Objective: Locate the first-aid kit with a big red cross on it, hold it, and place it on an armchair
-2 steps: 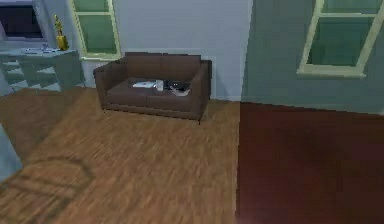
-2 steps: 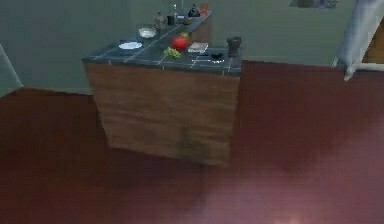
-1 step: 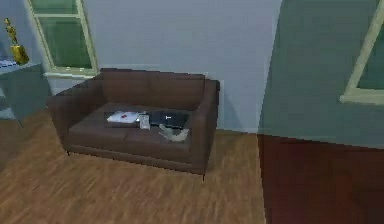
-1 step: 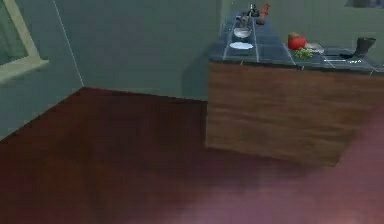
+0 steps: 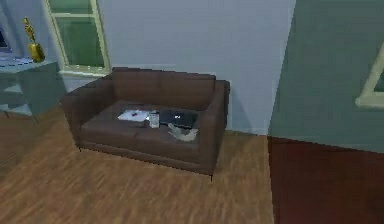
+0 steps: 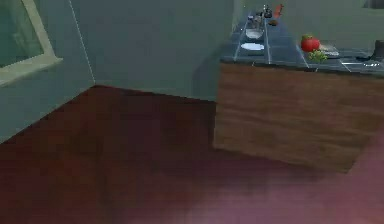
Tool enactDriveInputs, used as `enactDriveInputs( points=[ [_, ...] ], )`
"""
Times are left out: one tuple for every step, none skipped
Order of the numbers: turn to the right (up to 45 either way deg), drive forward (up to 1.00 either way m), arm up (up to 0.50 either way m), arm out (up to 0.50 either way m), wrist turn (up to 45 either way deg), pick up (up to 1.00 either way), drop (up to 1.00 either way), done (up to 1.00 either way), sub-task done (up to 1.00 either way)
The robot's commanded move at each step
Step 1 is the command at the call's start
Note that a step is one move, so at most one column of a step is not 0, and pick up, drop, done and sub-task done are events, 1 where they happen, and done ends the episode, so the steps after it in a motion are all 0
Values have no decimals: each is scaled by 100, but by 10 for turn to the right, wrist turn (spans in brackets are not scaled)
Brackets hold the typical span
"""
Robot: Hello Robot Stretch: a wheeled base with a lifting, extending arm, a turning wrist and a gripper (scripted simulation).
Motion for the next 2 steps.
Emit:
enactDriveInputs(
  points=[
    [0,75,0,0,0,0,0,0,0],
    [-450,0,0,0,0,0,0,0,0]
  ],
)
